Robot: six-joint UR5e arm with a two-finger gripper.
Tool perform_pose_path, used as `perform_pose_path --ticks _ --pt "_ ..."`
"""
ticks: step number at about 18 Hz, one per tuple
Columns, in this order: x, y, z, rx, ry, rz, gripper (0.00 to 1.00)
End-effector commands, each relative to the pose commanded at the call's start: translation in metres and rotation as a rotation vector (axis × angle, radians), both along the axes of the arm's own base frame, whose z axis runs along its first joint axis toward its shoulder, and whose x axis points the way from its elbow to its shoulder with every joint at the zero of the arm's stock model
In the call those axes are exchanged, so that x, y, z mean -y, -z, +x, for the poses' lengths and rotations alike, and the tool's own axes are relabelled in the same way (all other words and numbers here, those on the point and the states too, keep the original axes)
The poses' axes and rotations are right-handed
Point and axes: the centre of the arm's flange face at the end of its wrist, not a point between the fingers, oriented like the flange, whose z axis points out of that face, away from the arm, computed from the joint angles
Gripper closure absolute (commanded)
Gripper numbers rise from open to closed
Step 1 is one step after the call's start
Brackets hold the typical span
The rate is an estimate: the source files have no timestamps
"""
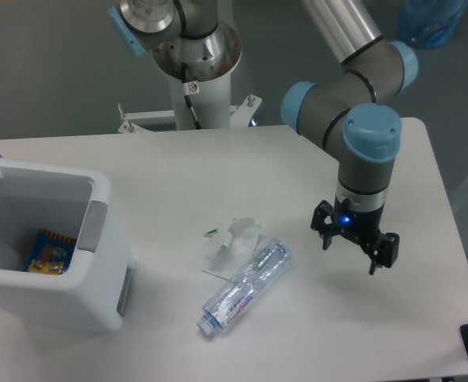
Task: Place the trash in the trash can
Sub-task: 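Lower the gripper onto the clear water bottle and close on it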
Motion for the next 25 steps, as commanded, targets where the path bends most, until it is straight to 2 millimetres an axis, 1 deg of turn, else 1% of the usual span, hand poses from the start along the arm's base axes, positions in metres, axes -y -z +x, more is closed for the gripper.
perform_pose_path --ticks 1,4,8,9,10,11,13,16,18,21,22,23,25 --pt "-0.004 0.0 0.004 0.014 -0.041 0.013 0.0" --pt "-0.031 0.0 0.026 0.04 -0.09 0.033 0.0" --pt "-0.067 0.005 0.062 0.053 -0.088 0.048 0.0" --pt "-0.078 0.004 0.073 0.042 -0.068 0.057 0.0" --pt "-0.084 0.004 0.079 0.037 -0.057 0.06 0.0" --pt "-0.087 0.008 0.082 0.044 -0.054 0.058 0.0" --pt "-0.106 0.02 0.105 0.058 -0.031 0.044 0.0" --pt "-0.122 0.041 0.125 0.082 -0.001 0.013 0.0" --pt "-0.13 0.053 0.135 0.085 0.016 -0.011 0.0" --pt "-0.136 0.07 0.151 0.08 0.038 -0.069 0.0" --pt "-0.138 0.073 0.155 0.08 0.044 -0.083 0.0" --pt "-0.139 0.082 0.157 0.089 0.045 -0.098 0.0" --pt "-0.142 0.093 0.153 0.086 0.041 -0.118 0.0"
